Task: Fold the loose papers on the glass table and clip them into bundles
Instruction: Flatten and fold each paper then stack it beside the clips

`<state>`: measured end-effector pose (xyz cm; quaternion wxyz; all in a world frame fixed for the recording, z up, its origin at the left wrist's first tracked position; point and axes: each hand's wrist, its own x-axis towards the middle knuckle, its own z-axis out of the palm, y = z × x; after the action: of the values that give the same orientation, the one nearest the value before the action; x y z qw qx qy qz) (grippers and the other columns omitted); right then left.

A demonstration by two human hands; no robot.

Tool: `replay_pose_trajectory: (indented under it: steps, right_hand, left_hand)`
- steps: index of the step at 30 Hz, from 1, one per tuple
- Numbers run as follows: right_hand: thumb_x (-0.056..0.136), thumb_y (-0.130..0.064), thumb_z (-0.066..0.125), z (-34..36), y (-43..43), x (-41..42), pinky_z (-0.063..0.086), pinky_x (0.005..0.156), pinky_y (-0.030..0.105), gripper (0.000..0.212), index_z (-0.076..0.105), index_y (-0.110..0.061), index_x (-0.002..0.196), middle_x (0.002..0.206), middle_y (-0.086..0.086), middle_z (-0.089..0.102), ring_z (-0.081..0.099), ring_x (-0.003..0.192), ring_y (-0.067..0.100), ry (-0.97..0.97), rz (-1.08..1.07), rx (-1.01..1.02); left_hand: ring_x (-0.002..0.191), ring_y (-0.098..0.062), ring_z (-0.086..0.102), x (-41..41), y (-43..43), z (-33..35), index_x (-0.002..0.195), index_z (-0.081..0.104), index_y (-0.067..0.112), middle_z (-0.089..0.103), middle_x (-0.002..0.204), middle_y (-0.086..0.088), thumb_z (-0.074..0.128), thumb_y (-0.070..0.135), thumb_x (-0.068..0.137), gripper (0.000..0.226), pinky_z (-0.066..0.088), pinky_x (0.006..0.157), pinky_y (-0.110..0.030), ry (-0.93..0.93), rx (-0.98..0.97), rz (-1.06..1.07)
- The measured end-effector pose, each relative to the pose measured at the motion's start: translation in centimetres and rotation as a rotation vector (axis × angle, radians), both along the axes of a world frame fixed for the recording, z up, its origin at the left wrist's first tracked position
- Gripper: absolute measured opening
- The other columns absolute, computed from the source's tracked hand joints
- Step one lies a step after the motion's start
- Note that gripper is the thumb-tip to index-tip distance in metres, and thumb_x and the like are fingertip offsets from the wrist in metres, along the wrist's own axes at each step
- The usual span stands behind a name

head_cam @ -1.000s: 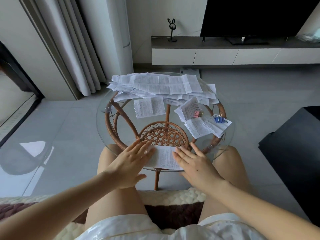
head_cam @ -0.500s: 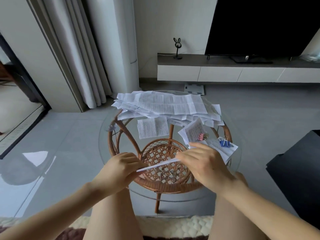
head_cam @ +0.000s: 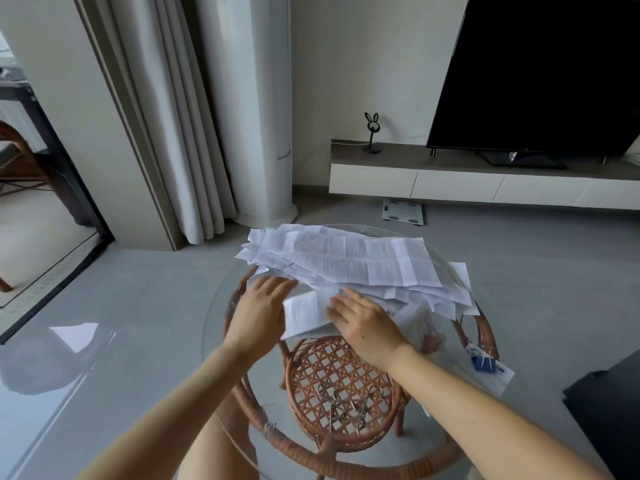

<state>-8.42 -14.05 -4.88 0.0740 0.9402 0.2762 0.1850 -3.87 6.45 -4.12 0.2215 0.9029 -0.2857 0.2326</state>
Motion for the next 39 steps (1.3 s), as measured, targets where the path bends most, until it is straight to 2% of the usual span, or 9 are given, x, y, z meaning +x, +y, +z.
replay_pose_trajectory:
  steps: [4, 9, 13, 16, 22, 26, 31, 36, 39]
  right_hand:
    - [0.065, -0.007, 0.080, -1.1, 0.4, -0.2, 0.033, 0.103, 0.034, 0.019, 0.075, -0.007, 0.084, 0.085, 0.007, 0.073, 0.069, 0.091, 0.025, 0.146, -0.084, -0.144]
    - [0.095, -0.003, 0.038, -0.3, 1.3, -0.3, -0.006, 0.115, 0.032, 0.038, 0.053, 0.001, 0.129, 0.132, 0.016, 0.054, 0.036, 0.134, 0.030, 0.342, -0.153, -0.230]
    - [0.087, -0.005, 0.045, 2.7, 1.2, -0.5, 0.031, 0.111, 0.034, 0.026, 0.064, -0.008, 0.104, 0.124, 0.015, 0.057, 0.038, 0.133, 0.028, 0.526, -0.230, 0.009]
    - [0.097, -0.018, 0.045, 4.7, -0.7, 2.7, 0.037, 0.103, 0.033, 0.025, 0.059, -0.010, 0.116, 0.114, 0.009, 0.060, 0.050, 0.122, 0.026, 0.319, -0.381, 0.289]
    - [0.095, -0.038, 0.048, 3.0, -2.6, 8.9, 0.003, 0.118, 0.047, 0.072, 0.006, -0.022, 0.152, 0.158, 0.008, 0.012, 0.015, 0.144, 0.027, 0.549, -0.524, -0.090]
    - [0.095, -0.032, 0.046, 1.5, -2.5, 9.6, 0.007, 0.117, 0.044, 0.057, 0.025, -0.022, 0.147, 0.137, 0.000, 0.052, 0.052, 0.119, 0.022, 0.521, -0.552, -0.069]
    - [0.092, 0.006, 0.030, 3.4, -2.4, 8.3, 0.021, 0.113, 0.034, 0.056, 0.039, -0.017, 0.143, 0.134, 0.009, 0.055, 0.042, 0.129, 0.032, 0.341, -0.595, 0.333]
    - [0.102, -0.013, 0.036, 8.1, -3.7, 7.7, 0.041, 0.070, 0.035, 0.034, 0.055, -0.011, 0.129, 0.101, 0.017, 0.068, 0.058, 0.092, 0.036, 0.021, -0.553, 0.754]
    - [0.100, -0.013, 0.040, 12.5, -4.5, 6.8, 0.029, 0.058, 0.035, 0.027, 0.060, -0.007, 0.082, 0.067, 0.014, 0.057, 0.043, 0.067, 0.033, -0.069, -0.542, 0.939]
  left_hand:
    - [0.119, -0.029, 0.056, 0.4, -2.0, -1.9, 0.125, 0.062, 0.009, 0.063, 0.125, -0.009, 0.056, 0.008, 0.092, 0.033, 0.047, 0.099, -0.046, 0.141, 0.159, -0.170]
    - [0.146, -0.015, 0.001, 0.8, -4.3, -4.3, 0.151, 0.018, 0.021, 0.013, 0.158, 0.003, 0.016, 0.042, 0.103, 0.052, -0.008, 0.115, -0.025, 0.383, 0.385, -0.191]
    - [0.140, -0.010, -0.022, 1.0, -4.5, -5.5, 0.150, -0.002, 0.032, -0.008, 0.157, 0.008, -0.029, 0.066, 0.074, 0.087, -0.020, 0.113, -0.031, 0.409, 0.467, -0.198]
    - [0.141, -0.011, -0.024, 1.2, -4.6, -5.3, 0.143, -0.009, 0.046, -0.014, 0.155, 0.011, -0.011, 0.062, 0.085, 0.059, -0.021, 0.113, -0.036, 0.426, 0.511, -0.178]
    - [0.142, -0.011, -0.023, 1.3, -4.4, -5.1, 0.145, -0.003, 0.052, -0.012, 0.158, 0.008, 0.006, 0.055, 0.098, 0.047, -0.017, 0.116, -0.040, 0.488, 0.515, -0.182]
    - [0.143, -0.013, -0.021, 1.3, -4.5, -5.2, 0.143, -0.003, 0.053, -0.010, 0.158, 0.007, 0.005, 0.052, 0.099, 0.044, -0.016, 0.116, -0.040, 0.476, 0.507, -0.176]
    - [0.143, -0.014, -0.022, 1.3, -4.4, -5.3, 0.145, -0.006, 0.050, -0.012, 0.158, 0.005, 0.004, 0.046, 0.101, 0.045, -0.019, 0.115, -0.039, 0.439, 0.543, -0.180]
    - [0.144, -0.013, -0.021, 1.2, -4.3, -4.8, 0.145, 0.000, 0.051, -0.010, 0.158, 0.008, 0.012, 0.045, 0.102, 0.044, -0.021, 0.113, -0.035, 0.487, 0.507, -0.195]
    - [0.145, -0.014, -0.013, 1.2, -4.5, -3.2, 0.145, 0.025, 0.045, 0.001, 0.159, 0.009, 0.036, 0.029, 0.101, 0.048, -0.014, 0.115, -0.038, 0.633, 0.303, -0.188]
